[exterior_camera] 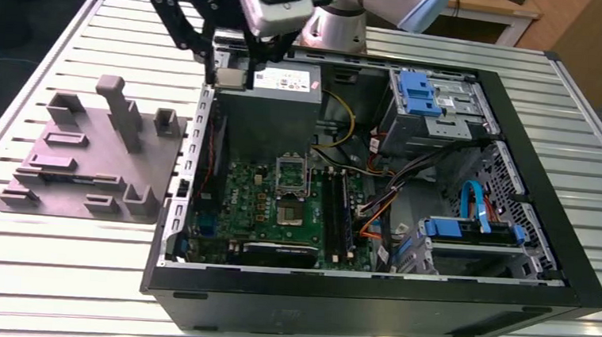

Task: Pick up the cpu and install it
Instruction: 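Pick up the cpu and move it towards the insertion slot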

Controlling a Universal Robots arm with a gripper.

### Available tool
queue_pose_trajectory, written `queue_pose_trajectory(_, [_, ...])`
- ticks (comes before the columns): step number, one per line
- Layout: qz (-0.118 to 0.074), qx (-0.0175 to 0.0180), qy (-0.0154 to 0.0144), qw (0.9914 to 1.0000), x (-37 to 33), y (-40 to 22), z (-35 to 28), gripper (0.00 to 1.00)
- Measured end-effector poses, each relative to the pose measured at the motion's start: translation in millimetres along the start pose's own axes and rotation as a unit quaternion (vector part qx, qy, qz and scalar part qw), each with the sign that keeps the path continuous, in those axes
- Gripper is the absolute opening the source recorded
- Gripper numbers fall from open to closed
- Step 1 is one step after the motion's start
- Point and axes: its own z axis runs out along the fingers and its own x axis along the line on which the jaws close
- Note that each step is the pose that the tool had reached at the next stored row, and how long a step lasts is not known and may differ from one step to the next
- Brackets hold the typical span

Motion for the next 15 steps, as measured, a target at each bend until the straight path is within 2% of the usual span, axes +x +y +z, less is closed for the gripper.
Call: queue_pose_trajectory(15, [0.0,0.0001,0.0,1.0,-68.0,-1.2,-3.0,0.47])
